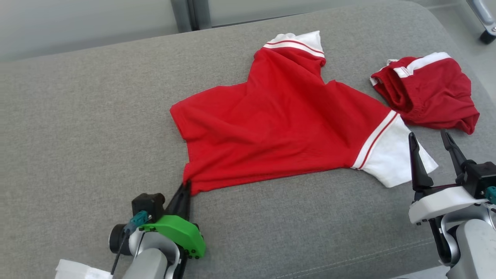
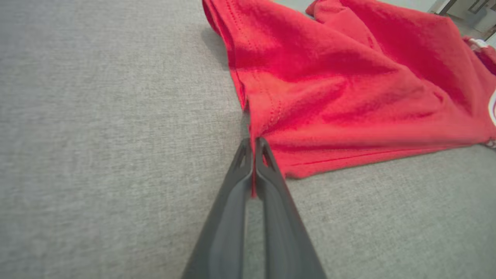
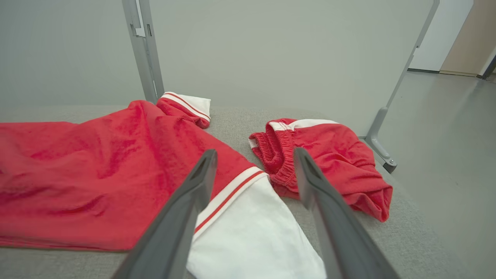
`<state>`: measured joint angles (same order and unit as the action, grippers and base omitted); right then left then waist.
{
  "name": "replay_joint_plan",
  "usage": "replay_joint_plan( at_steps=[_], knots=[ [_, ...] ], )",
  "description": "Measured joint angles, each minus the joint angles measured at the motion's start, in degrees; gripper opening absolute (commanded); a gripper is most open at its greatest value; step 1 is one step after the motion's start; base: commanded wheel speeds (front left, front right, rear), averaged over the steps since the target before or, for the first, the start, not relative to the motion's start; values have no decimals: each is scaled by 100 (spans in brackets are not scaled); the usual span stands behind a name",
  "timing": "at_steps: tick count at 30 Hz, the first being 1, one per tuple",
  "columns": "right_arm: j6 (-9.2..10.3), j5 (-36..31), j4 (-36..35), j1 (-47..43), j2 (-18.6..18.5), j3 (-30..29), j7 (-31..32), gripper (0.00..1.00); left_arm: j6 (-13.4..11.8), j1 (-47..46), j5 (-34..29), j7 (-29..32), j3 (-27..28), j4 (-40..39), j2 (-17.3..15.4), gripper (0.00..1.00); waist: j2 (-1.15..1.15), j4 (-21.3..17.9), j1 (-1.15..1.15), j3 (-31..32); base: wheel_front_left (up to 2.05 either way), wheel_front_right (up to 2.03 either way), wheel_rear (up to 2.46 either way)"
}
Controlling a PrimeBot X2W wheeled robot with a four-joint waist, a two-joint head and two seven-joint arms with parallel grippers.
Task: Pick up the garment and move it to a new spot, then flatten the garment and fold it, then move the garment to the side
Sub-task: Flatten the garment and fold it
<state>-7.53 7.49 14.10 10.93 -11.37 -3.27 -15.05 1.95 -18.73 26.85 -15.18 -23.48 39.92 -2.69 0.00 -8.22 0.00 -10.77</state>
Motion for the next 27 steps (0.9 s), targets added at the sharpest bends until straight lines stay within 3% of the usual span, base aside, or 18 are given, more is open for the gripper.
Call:
replay_joint_plan(
  at_steps=[7,16,17,18,27],
  knots=[
    [0,59,138,-65,87,18,0,100,3,132,-605,3,893,-22,-283,0,0,321,0,133,0,0,0],
    [0,118,331,-68,166,102,0,100,57,141,-1038,3,1560,365,-665,0,0,658,0,295,0,0,0],
    [0,122,358,-68,166,104,0,100,60,141,-1071,3,1595,430,-671,23,0,673,0,317,0,0,0],
    [0,135,378,-70,165,109,0,100,63,142,-1103,3,1626,477,-667,100,0,685,0,339,0,0,0],
    [0,166,498,-237,277,133,0,100,77,615,-1295,3,2057,296,-333,100,0,693,0,623,0,0,0]
  ],
)
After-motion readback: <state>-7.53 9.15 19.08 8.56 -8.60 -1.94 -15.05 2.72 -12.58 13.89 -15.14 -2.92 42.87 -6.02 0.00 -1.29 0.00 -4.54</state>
